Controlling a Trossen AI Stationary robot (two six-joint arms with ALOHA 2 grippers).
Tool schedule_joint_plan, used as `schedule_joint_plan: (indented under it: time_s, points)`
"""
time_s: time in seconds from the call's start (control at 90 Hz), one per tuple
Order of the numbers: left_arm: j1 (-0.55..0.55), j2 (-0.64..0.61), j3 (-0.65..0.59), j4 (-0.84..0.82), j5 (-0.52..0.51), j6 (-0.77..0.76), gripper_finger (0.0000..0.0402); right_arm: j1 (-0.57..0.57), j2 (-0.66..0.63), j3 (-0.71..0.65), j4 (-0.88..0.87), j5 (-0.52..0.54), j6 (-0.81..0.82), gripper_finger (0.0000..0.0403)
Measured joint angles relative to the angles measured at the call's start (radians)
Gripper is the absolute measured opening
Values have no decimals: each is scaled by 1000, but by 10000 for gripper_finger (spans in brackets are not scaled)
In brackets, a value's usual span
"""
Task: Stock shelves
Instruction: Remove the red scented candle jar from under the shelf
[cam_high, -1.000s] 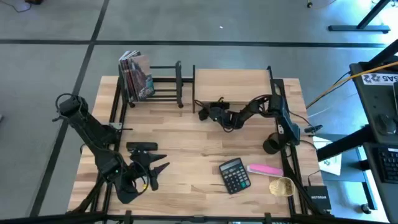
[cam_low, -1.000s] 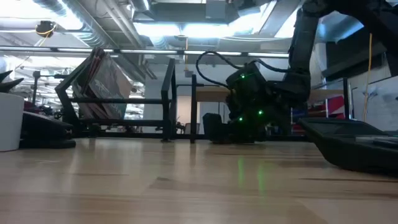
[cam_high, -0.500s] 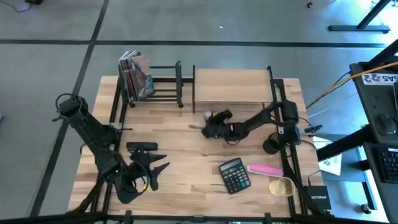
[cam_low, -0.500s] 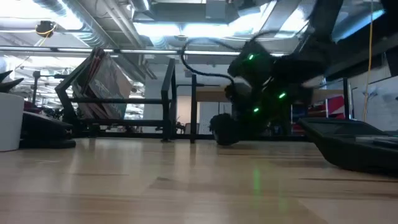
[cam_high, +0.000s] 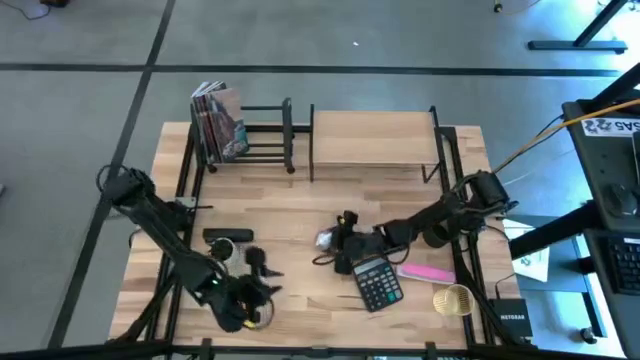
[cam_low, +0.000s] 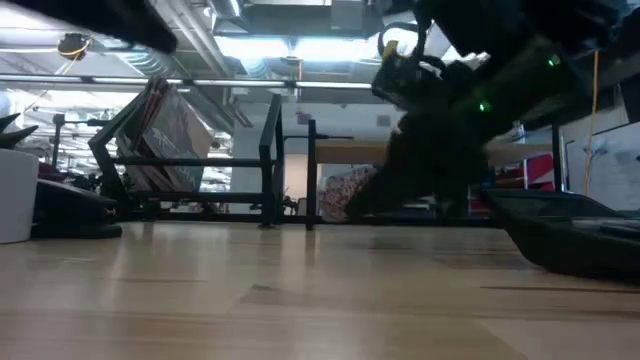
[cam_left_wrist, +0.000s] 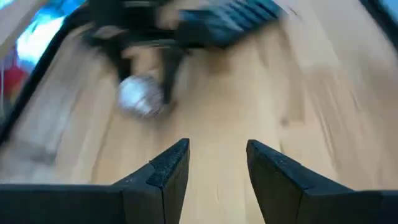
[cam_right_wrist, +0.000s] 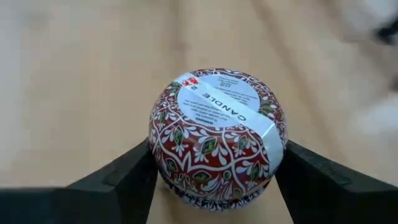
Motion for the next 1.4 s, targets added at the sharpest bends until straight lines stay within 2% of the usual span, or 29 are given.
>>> schedule_joint_plan:
  time_s: [0.078,0.156,0.267,0.378,0.544,0.667,0.767,0.911,0.989,1.111,1.2,1.4]
  points:
    - [9,55,0,66,-21,162,143,-13,0,0,60,-111,26,259]
    - [20,85,0,114,-83,241,143,-18,-1,0,95,-192,60,259]
    - [48,95,0,128,-143,265,155,-23,-1,0,150,-260,111,259]
    - [82,94,0,139,-137,274,183,-23,-1,1,235,-313,176,259]
    - [122,94,0,170,-112,357,238,-23,-1,1,302,-328,233,259]
    - [123,95,0,222,-237,425,257,-24,-1,2,312,-328,259,259]
    - [124,94,1,279,-294,466,259,-23,-1,2,311,-328,275,259]
    - [135,96,1,319,-225,499,259,-31,-1,2,360,-333,289,259]
    - [137,107,1,313,-228,507,259,-42,-1,2,361,-337,308,259]
    - [126,120,0,317,-308,553,259,-59,-1,2,372,-349,333,259]
    - [124,125,0,316,-342,548,259,-65,-1,2,378,-360,335,259]
    - [142,125,0,331,-346,488,246,-64,-1,2,404,-374,336,259]
